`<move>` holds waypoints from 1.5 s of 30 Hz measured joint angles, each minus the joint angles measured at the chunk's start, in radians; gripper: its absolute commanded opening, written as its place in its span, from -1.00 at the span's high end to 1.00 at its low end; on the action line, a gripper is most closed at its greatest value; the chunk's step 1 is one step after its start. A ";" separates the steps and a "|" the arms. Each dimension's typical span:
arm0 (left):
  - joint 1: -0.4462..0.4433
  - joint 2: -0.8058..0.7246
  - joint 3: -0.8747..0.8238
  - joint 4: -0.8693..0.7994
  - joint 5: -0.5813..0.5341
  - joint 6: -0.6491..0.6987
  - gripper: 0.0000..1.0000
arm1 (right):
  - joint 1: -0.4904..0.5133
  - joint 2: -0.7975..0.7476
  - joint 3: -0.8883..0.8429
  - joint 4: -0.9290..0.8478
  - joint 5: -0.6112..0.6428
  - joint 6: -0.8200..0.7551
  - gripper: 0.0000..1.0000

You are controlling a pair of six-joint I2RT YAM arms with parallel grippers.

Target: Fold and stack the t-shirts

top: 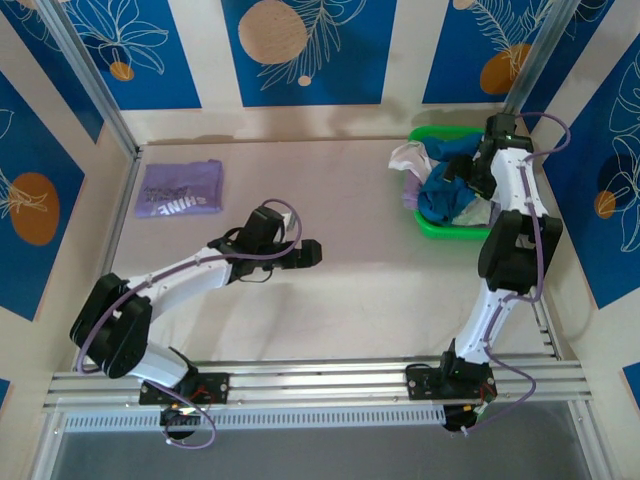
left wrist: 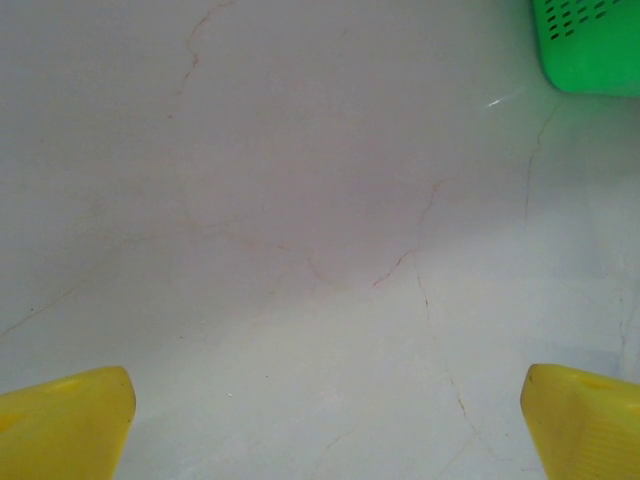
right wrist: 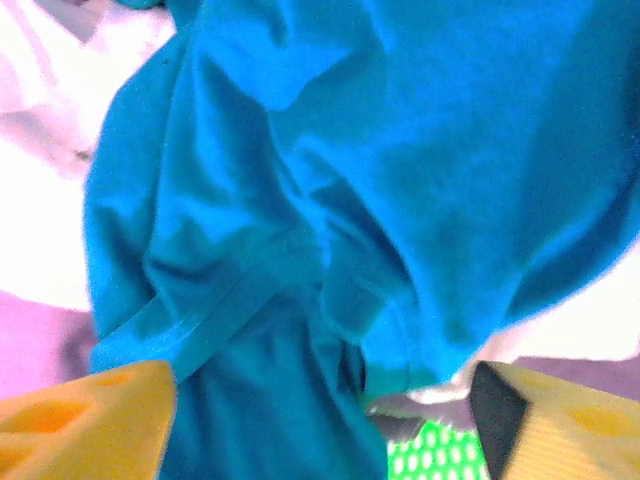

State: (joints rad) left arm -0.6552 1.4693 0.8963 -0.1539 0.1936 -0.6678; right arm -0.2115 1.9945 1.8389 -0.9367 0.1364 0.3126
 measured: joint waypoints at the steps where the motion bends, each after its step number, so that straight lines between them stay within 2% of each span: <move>1: -0.001 0.005 0.001 0.003 0.000 -0.004 -0.97 | 0.000 0.024 0.018 0.001 0.006 -0.009 -0.23; 3: -0.002 0.010 0.001 0.008 0.004 -0.007 -0.97 | 0.000 0.065 0.052 -0.004 0.018 -0.015 -0.05; 5: -0.003 0.017 0.003 0.014 0.009 -0.007 -0.97 | 0.000 0.112 0.102 -0.019 0.025 -0.022 0.28; 10: -0.003 0.032 0.014 0.019 0.016 -0.007 -0.96 | 0.002 0.169 0.191 -0.062 0.045 -0.041 0.97; 15: -0.003 0.032 0.025 0.011 0.014 -0.006 -0.97 | 0.013 0.146 0.210 -0.081 0.065 -0.047 1.00; 18: -0.003 0.032 0.048 -0.006 0.014 -0.005 -0.98 | 0.039 0.076 0.178 -0.060 0.091 -0.047 1.00; 27: 0.011 -0.042 0.079 -0.093 -0.002 0.015 -0.98 | 0.189 -0.341 -0.008 0.154 0.183 -0.068 1.00; 35: 0.101 -0.087 0.096 -0.181 0.024 0.025 -0.98 | 0.382 -0.532 -0.039 0.375 0.265 -0.217 1.00; 40: 0.214 -0.174 0.077 -0.209 0.063 0.034 -0.98 | 0.515 -0.578 0.020 0.391 0.262 -0.252 1.00; 45: 0.335 -0.262 0.048 -0.268 0.089 0.063 -0.98 | 0.688 -0.599 0.016 0.340 0.239 -0.189 1.00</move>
State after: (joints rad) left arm -0.3206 1.2072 0.9447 -0.4217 0.2825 -0.6044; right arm 0.4767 1.3956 1.8549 -0.5964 0.3752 0.1234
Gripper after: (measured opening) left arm 0.990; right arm 0.062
